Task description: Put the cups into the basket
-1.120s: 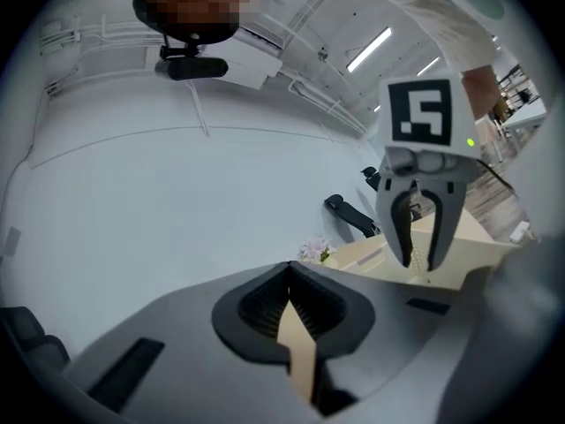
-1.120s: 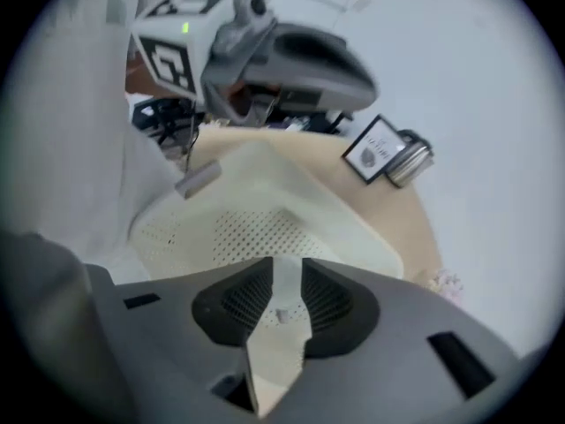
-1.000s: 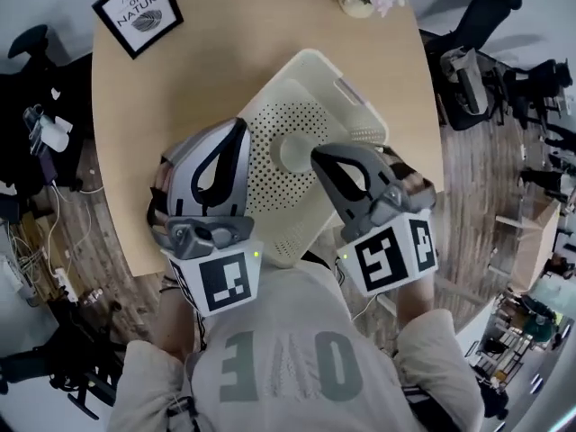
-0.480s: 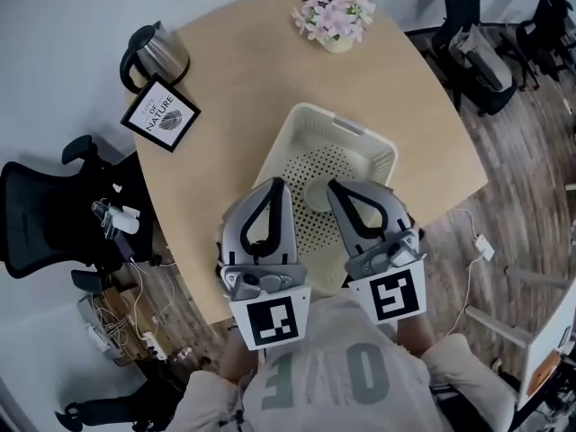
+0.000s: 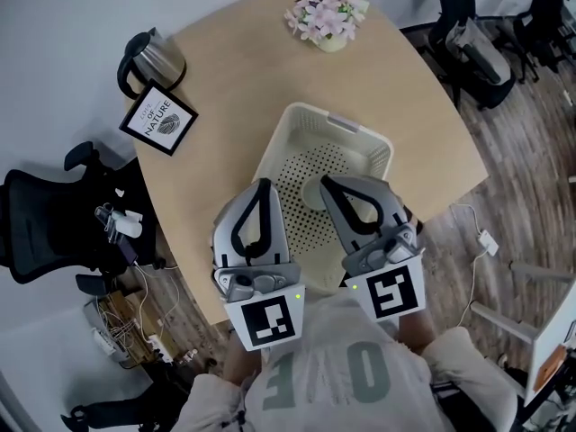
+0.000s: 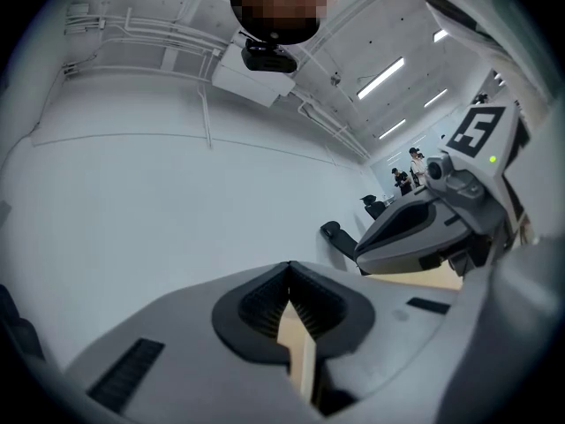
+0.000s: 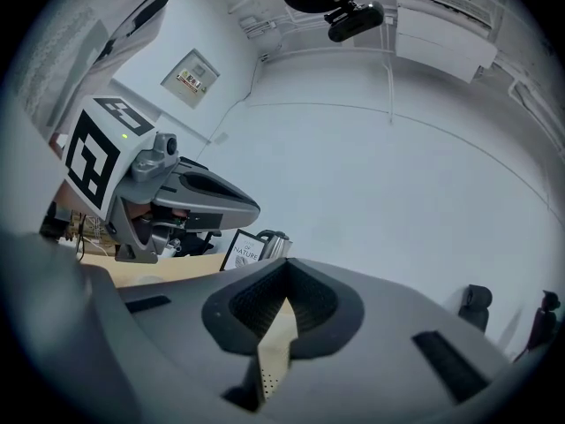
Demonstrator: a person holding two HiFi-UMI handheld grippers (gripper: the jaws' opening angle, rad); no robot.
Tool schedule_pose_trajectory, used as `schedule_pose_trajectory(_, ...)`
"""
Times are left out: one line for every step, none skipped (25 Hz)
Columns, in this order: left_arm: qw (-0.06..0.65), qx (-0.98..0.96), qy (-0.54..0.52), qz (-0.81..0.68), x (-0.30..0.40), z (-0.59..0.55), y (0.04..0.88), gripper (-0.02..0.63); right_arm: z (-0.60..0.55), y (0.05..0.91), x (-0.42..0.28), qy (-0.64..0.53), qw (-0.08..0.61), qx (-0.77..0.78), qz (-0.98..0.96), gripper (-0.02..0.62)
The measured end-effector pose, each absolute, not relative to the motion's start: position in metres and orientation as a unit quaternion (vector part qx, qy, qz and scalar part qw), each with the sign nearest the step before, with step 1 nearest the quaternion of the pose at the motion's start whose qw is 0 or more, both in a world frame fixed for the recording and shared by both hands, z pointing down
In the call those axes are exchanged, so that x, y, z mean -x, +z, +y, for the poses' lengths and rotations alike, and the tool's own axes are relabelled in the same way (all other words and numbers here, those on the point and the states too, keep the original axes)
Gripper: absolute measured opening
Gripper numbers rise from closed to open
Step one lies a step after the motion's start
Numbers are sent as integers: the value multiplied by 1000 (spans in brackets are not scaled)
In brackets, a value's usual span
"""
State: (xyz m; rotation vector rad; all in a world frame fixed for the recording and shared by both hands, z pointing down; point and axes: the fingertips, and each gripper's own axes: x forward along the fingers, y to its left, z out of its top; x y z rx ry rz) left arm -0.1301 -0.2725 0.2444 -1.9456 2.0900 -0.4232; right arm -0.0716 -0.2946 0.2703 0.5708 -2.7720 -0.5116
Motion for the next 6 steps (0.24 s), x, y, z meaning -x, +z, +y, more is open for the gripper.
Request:
schedule_pose_trajectory(127, 669, -146, 718, 130, -272, 245, 9, -294, 269, 72, -178, 132, -196, -955, -2)
schedule_pose_trajectory(126, 669, -145, 718, 130, -271, 245, 9, -294, 269, 73, -179, 132, -195, -955, -2)
schedule_pose_trajectory(125, 670, -144, 718, 130, -270, 245, 9, -293, 268, 74, -178, 132, -194, -956, -2)
schedule_pose_trajectory(124, 669, -144, 718, 131, -270, 245, 9, -292, 268, 74, -176, 131, -192, -956, -2)
schedule_pose_trajectory(123, 669, -143, 719, 131, -269, 244, 9, -292, 268, 75, -174, 131, -191, -957, -2)
schedule_pose_trajectory(122, 668, -143, 719, 132, -268, 244, 9, -291, 267, 76, -172, 130, -189, -958, -2)
